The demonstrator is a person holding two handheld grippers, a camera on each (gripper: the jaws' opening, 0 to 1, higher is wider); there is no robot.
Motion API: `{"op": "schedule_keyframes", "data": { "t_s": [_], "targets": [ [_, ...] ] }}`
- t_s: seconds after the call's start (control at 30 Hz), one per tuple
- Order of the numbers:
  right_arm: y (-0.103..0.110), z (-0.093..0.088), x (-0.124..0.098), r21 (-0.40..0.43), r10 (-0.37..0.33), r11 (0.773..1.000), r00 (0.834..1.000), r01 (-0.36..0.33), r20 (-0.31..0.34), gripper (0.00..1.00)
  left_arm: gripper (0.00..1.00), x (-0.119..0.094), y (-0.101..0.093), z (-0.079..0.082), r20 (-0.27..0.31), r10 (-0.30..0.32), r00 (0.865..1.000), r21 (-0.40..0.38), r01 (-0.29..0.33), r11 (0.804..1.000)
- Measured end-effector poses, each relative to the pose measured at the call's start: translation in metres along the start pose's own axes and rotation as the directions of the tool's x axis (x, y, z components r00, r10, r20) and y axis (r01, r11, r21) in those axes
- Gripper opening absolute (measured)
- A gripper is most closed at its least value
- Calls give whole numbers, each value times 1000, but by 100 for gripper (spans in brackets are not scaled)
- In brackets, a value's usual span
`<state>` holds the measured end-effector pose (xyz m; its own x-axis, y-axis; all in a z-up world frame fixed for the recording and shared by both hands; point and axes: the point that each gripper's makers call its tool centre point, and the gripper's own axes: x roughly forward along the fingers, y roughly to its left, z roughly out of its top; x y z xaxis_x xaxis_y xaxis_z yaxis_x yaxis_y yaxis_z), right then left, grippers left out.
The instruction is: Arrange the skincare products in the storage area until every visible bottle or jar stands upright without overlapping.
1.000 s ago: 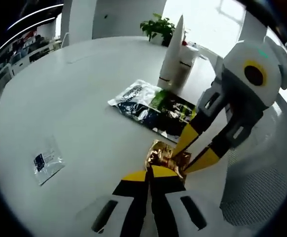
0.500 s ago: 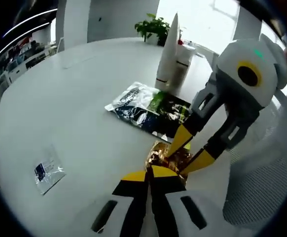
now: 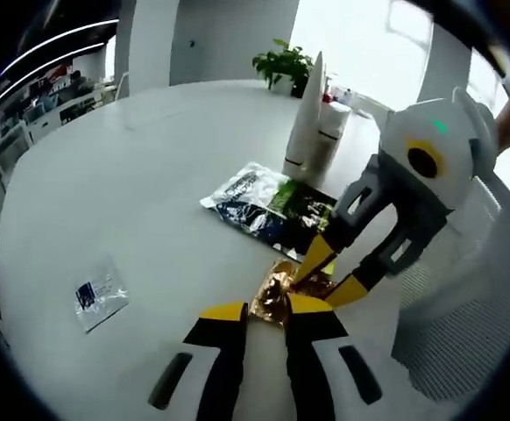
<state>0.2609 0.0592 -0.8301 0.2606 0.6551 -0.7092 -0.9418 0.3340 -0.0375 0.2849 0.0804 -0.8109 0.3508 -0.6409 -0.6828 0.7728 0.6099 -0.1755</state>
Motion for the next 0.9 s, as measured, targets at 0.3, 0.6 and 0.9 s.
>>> {"op": "schedule_keyframes", "data": {
  "t_s": [0.3,0.6,0.9],
  "targets": [
    [-1,0,0,5,-4,1000,1000,4,0,15,16,8,-2,-14,-43,9,999,1,-9,1000],
    [0,0,0,5,-5,1000,1000,5,-2,15,18,3,-4,-11,-38,13,999,-9,-13,1000],
    [-1,-1,0,8,-9,1000,1000,9,-9,15,21,-16,-14,-9,6,40,999,-62,-40,997]
  ]
}}
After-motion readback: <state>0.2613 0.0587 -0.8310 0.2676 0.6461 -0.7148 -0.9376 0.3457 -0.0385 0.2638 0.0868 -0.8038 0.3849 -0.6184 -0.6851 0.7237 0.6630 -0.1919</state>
